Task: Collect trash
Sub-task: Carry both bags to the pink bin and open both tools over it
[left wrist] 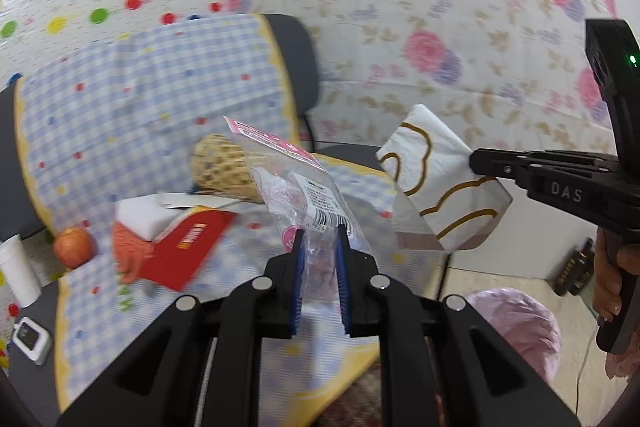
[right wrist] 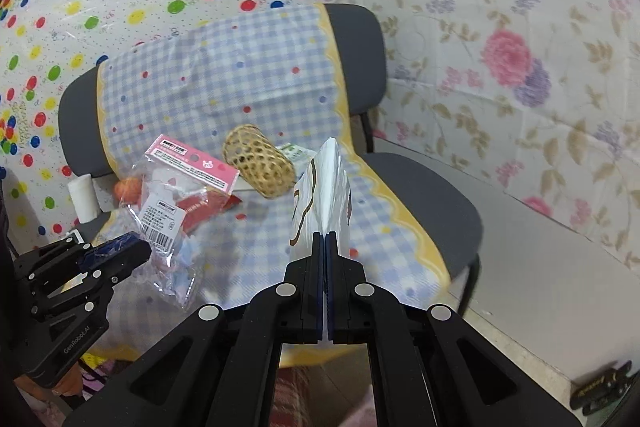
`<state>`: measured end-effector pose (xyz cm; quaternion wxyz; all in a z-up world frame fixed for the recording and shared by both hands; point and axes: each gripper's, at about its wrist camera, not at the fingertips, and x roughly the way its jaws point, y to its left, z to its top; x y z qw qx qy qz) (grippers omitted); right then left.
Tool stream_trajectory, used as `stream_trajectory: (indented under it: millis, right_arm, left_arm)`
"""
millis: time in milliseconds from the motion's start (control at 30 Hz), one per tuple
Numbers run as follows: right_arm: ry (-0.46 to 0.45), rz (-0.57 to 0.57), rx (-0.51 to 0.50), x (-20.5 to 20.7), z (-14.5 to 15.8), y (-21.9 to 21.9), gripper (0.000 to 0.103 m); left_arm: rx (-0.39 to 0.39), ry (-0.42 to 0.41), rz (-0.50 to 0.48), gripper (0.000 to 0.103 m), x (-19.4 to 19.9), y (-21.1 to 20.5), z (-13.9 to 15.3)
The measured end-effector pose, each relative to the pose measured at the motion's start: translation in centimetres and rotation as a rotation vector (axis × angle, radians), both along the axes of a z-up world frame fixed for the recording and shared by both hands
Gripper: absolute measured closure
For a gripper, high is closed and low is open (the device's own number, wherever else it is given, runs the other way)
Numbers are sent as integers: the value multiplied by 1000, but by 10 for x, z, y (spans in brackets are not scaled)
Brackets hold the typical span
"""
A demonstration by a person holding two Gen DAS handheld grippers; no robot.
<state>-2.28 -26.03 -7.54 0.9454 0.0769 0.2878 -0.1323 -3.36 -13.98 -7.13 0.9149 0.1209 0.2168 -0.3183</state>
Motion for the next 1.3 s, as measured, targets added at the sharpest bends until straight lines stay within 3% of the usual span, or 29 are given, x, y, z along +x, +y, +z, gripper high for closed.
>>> stream_trajectory:
  millis: [200,567,1000,1033,1067,1100,1167,1200,1300]
  right_arm:
    - [61,-83,-42,-45,-14,-9,101]
    - [157,-247,-21,-110,-50,-31,101]
    - [231,-348,42,-147,-82,-61,98]
    - [237,-352,46,-148,-84,-63,98]
    - [242,-356,54,-149,-88,-65,98]
    - [247,-358,65,-149,-91,-68,98]
    - [251,-363,87,-150,-95,-73,92]
    - [250,-366,95,-150,-96,-74,79]
    - [237,-374,98,-152,-95,-77,70]
  left_arm:
    - [16,31,-119,90,-27,-35,-17]
    - [70,62,-292,90,-70,-88,-51]
    - [181,96,-415,87,-92,-136,-82]
    - [191,102,-416,85,-92,-140,-83]
    - [199,109,-415,76,-92,-142,-85]
    - [206,115,-412,58,-91,-144,-86]
    - [202,116,-396,40,-90,-145,-86]
    - [194,120,-391,39,-89,-144,-85]
    - [193,121,-365,39,-83,-140,-83]
